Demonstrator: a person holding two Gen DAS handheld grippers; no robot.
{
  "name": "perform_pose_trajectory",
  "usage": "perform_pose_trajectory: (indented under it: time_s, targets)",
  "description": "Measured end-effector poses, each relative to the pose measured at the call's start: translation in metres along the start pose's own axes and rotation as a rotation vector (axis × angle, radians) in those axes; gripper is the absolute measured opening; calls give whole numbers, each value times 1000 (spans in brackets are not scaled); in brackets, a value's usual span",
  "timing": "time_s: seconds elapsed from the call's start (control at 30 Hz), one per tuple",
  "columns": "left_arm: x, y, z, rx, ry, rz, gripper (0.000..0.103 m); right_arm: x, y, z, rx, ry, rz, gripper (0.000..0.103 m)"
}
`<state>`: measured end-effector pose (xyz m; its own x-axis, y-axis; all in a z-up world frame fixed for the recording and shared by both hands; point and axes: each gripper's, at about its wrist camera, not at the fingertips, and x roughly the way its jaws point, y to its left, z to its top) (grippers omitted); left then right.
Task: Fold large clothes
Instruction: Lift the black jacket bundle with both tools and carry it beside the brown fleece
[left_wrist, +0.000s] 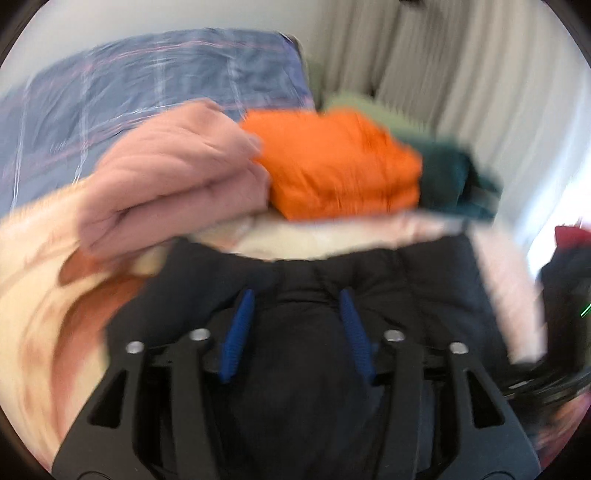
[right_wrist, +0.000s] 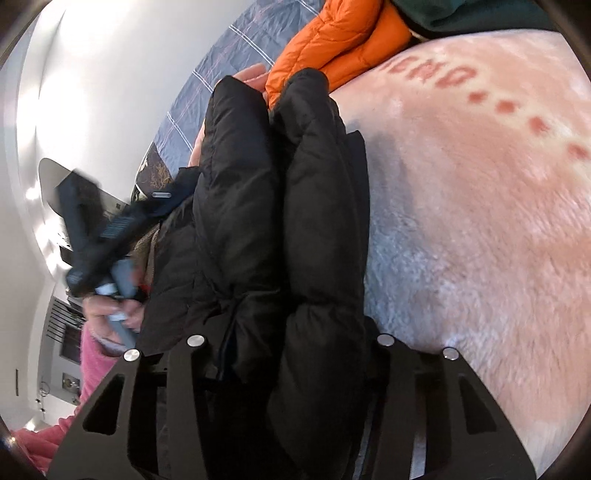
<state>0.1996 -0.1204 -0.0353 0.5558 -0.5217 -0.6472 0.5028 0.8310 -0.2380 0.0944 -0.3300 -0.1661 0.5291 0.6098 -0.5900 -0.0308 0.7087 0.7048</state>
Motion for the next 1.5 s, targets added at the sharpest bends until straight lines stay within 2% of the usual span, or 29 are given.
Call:
perform_pose_trajectory:
  time_s: [0.03,0.1,0.2,0.3,0.37,0.43,0.53,0.6,0.63,0.7,0.73,0.77,0.83,0.87,1.03,1.13,1.17,1.23,1.3,1.4,1.5]
  targets:
    - [-14,9,1,-35,-26,-10,66,0,2,-1,-4,4,-9,48]
    - [-43,28,-4,-73,-52,0,70,0,3,-2,-7,0,-6,48]
    - [-57,50,-22,-106,-9,1,78,-1,1,-5,-7,-6,2,48]
    - [-54,61,-49,-169,79,-56,80,0,2,-7,-13,-15,-1,48]
    - [-48,60,-70,-222,130,-152,83,-2,-1,-7,-16,-18,-4,49]
    - [-45,50,-85,-230,144,-206,88,-5,-2,-8,-15,-14,-11,49]
    - [-43,35,-97,-172,119,-192,95,-4,-3,-11,-14,-13,-12,50]
    - [-34,33,-98,-180,126,-203,96,-4,0,-12,-18,-18,-22,49]
    - [-32,33,-97,-188,124,-215,93,-2,6,-10,-24,-25,-30,47]
    - [-34,32,-95,-185,103,-212,73,-7,19,-13,-59,-56,-48,39]
    - [-42,30,-92,-183,78,-205,54,-10,25,-15,-79,-69,-59,36]
    - [-50,31,-89,-183,59,-206,41,-13,33,-17,-98,-79,-68,34]
    - [-75,27,-79,-177,-6,-210,32,-24,51,-19,-110,-100,-41,30]
    - [-91,23,-73,-159,-48,-206,31,-29,61,-19,-120,-110,-19,30]
    - [-179,21,-36,-64,-239,-141,32,-54,146,-1,-322,-196,68,30]
    - [-220,29,-14,-12,-311,-56,32,-45,201,24,-439,-228,106,30]
    - [-235,33,-4,12,-337,-5,32,-40,214,32,-457,-231,125,30]
    - [-259,46,15,40,-379,99,32,-22,244,57,-480,-226,190,30]
    - [-275,63,31,21,-409,162,32,-2,265,80,-472,-210,245,30]
    - [-291,91,52,-8,-430,234,32,34,300,117,-457,-181,305,30]
    - [-296,126,73,-14,-438,297,32,71,330,146,-480,-166,322,30]
